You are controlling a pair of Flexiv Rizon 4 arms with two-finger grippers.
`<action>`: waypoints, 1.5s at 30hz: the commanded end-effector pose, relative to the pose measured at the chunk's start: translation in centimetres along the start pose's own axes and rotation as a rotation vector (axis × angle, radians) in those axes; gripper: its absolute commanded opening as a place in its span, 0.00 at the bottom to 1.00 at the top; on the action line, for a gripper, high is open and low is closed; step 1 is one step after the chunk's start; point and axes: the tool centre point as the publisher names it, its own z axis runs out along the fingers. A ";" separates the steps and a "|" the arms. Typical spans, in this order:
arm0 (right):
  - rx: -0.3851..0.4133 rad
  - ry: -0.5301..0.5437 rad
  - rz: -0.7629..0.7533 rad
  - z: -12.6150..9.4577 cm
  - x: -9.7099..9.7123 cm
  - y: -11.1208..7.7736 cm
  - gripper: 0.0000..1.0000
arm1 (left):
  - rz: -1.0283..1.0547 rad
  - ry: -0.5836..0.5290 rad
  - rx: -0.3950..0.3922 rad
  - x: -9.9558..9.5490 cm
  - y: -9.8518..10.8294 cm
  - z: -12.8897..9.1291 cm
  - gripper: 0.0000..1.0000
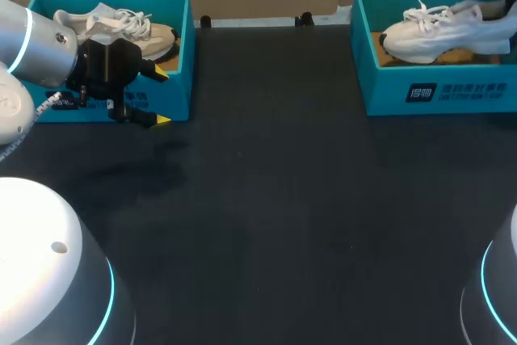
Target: Take the shoe out of the shoebox, open the shoe tongue, remove and reinsert the insole, then place the shoe into the shoebox
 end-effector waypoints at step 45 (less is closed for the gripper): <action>0.024 -0.054 0.017 4.3 0.2 -4.7 0.00 | 0.000 0.001 -0.003 0.0 -0.1 -0.1 1.00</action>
